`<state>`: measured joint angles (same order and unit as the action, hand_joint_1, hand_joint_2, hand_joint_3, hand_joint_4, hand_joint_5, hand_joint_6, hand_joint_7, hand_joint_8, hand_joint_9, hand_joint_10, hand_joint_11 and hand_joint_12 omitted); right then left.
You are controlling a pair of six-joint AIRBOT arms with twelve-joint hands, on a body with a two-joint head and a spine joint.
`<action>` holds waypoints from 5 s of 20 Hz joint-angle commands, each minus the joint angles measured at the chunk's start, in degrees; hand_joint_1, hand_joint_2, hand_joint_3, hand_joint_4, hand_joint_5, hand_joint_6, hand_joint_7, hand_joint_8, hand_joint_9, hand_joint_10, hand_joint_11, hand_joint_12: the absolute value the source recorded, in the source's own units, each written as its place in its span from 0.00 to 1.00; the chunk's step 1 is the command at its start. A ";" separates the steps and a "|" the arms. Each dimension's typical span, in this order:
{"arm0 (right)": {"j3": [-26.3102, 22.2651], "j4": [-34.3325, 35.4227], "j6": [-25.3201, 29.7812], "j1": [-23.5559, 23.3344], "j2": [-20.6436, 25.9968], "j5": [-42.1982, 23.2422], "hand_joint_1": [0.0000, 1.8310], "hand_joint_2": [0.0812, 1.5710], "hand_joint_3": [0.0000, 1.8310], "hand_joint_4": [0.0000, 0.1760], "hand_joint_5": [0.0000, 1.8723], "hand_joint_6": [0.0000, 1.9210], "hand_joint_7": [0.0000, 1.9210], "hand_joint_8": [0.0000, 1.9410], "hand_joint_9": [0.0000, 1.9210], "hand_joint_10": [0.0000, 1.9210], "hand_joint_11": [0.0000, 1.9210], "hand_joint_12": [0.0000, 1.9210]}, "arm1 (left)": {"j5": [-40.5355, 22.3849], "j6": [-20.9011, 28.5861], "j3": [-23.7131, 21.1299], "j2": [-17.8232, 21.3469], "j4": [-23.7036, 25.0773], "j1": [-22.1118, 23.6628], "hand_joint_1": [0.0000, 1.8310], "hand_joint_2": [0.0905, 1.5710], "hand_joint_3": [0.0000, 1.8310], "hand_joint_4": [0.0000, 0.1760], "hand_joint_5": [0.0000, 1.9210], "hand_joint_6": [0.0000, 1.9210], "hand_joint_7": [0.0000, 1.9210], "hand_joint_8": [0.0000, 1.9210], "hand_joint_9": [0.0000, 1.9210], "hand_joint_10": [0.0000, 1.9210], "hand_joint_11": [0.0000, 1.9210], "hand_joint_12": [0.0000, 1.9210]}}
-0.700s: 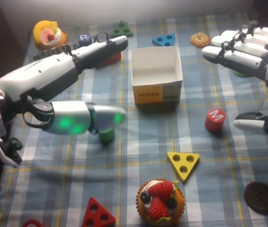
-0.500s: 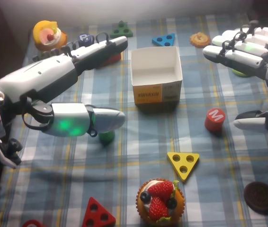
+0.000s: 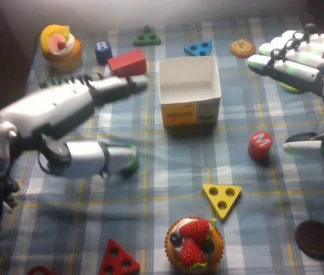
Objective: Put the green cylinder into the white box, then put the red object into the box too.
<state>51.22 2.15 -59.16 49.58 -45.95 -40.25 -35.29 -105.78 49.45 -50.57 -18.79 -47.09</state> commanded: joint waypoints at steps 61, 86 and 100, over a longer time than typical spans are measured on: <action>3.09 -3.58 6.30 0.32 -2.31 -5.68 0.42 0.78 0.00 0.00 0.10 0.02 0.12 0.01 0.07 0.18 0.00 0.65 | -0.57 -13.11 14.90 -15.45 -8.64 19.32 0.10 0.87 0.01 0.48 0.00 0.00 0.00 0.00 0.00 0.00 0.00 0.00; 8.61 -7.36 9.37 -1.58 -9.93 2.35 0.50 0.79 0.00 0.00 0.25 0.19 0.35 0.04 0.14 0.49 0.00 0.83 | -13.41 -10.73 6.21 -6.95 -6.73 12.97 0.24 0.87 0.00 0.48 0.00 0.00 0.00 0.00 0.00 0.00 0.00 0.00; 4.24 -8.94 11.91 -3.73 -2.08 -9.89 0.65 0.79 0.00 0.00 0.37 0.67 0.42 0.77 0.33 0.88 0.26 1.00 | -14.44 -10.73 6.17 -6.00 -9.53 10.47 0.27 0.87 0.00 0.49 0.00 0.00 0.00 0.00 0.00 0.00 0.00 0.00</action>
<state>55.75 -7.16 -47.35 46.65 -47.81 -41.67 -42.89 -116.75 55.64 -56.86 -30.00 -36.86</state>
